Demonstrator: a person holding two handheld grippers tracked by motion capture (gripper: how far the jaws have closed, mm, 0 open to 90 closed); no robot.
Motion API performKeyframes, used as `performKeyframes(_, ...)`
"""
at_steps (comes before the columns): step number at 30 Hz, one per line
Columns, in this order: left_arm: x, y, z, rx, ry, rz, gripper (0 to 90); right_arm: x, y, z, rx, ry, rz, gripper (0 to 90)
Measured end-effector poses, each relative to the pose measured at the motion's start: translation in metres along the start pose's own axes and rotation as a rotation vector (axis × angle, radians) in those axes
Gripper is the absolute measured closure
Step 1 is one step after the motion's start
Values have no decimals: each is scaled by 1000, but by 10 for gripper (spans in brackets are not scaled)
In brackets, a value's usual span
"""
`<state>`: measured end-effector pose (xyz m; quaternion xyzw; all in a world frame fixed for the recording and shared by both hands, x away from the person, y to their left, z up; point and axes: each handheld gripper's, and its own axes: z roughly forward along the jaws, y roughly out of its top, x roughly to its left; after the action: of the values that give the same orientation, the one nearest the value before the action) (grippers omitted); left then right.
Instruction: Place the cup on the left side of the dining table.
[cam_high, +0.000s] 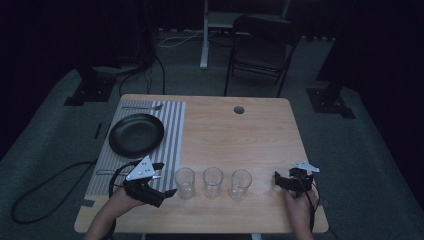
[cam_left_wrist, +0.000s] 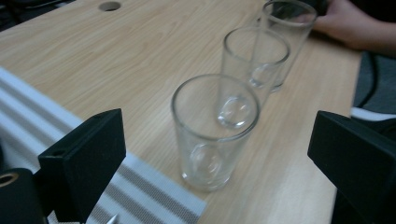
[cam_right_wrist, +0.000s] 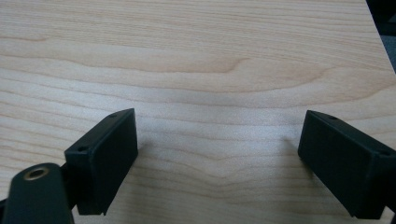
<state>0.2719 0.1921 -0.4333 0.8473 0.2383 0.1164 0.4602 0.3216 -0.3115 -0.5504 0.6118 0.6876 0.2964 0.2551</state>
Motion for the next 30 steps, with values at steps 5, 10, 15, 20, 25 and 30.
performKeyframes(5, -3, 7, 6, 8, -10, 25, 58, 0, 0, 0, 0, 0, 0, 115)
performKeyframes(10, -6, 18, 13, 18, -33, 45, 59, 0, 0, 0, -1, 0, 0, 115)
performKeyframes(15, -10, 26, 20, 35, -46, 72, 58, 0, 0, 0, -1, 0, 0, 116)
performKeyframes(20, -14, 33, 29, 40, -71, 84, 59, 0, 0, 0, -1, 0, 0, 116)
performKeyframes(25, -19, 41, 38, 57, -90, 109, 58, 0, 0, 0, -1, 0, 0, 116)
performKeyframes(30, -24, 51, 46, 66, -105, 123, 59, 0, 0, 0, -1, 0, 0, 116)
